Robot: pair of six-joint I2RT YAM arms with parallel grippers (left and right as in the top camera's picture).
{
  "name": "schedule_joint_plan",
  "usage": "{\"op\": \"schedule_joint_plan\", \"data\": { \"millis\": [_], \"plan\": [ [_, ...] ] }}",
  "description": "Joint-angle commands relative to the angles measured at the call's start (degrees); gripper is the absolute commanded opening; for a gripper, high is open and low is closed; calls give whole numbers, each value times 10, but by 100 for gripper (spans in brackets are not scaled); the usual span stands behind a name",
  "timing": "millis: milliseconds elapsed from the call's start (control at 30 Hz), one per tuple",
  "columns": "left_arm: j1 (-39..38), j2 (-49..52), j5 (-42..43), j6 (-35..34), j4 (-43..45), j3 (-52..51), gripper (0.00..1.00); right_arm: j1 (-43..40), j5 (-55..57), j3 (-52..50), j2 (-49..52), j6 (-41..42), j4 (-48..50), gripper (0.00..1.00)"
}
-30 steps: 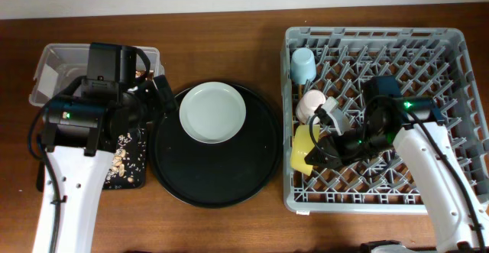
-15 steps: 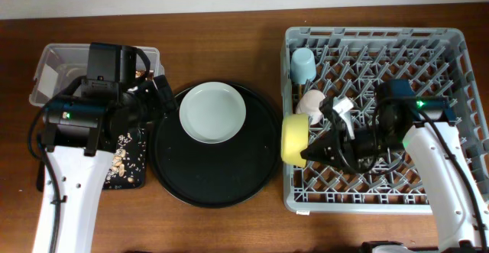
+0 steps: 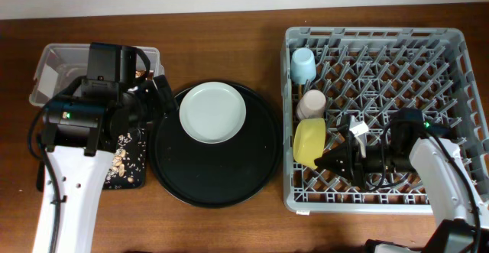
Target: Sort waste into correct bins and load items into the dishwasher rack
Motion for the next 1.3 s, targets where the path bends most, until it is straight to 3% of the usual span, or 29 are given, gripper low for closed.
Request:
{"op": "schedule_joint_plan", "data": {
  "millis": [0, 67, 167, 200, 233, 300, 367, 400, 567, 667, 733, 833, 867, 933, 967, 1000, 1133, 1267],
  "plan": [
    [0, -5, -2, 3, -1, 7, 99, -6, 2, -5, 7, -2, 2, 12],
    [0, -5, -2, 3, -1, 7, 99, -10, 3, -5, 7, 8, 0, 18],
    [0, -5, -2, 3, -1, 7, 99, -76, 6, -4, 7, 13, -22, 17],
    [0, -5, -2, 3, -1, 7, 99, -109, 5, -4, 7, 13, -30, 22],
    [0, -5, -2, 3, -1, 7, 99, -131, 3, -4, 7, 23, -32, 38],
    [0, -5, -2, 3, -1, 7, 99, -171, -1, -4, 7, 50, -31, 48],
    [0, -5, -2, 3, -1, 7, 99, -193, 2, -4, 7, 91, -20, 65],
    [0, -5, -2, 3, -1, 7, 99, -193, 5, -4, 7, 114, -8, 65],
    [0, -5, -2, 3, -1, 7, 99, -193, 69, 26, 7, 313, 40, 64],
    [0, -5, -2, 3, -1, 7, 99, -193, 82, 30, 7, 337, 0, 63],
    [0, -5, -2, 3, -1, 7, 99, -192, 81, 19, 7, 310, -49, 64],
    [0, -5, -2, 3, -1, 7, 99, -192, 78, -16, 7, 282, -49, 67],
    [0, -5, -2, 3, -1, 7, 99, -192, 65, -28, 7, 272, -49, 62],
    [0, -5, -2, 3, -1, 7, 99, -192, 22, -40, 7, 188, -84, 42],
    [0, -5, -2, 3, -1, 7, 99, -192, 14, -40, 7, 158, -99, 41],
    [0, -5, -2, 3, -1, 7, 99, -192, 2, -40, 7, 118, -123, 34],
    [0, -5, -2, 3, -1, 7, 99, -192, -6, -40, 7, 74, -143, 26],
    [0, -5, -2, 3, -1, 7, 99, -175, -16, -40, 7, 65, -134, 27]
  ]
}}
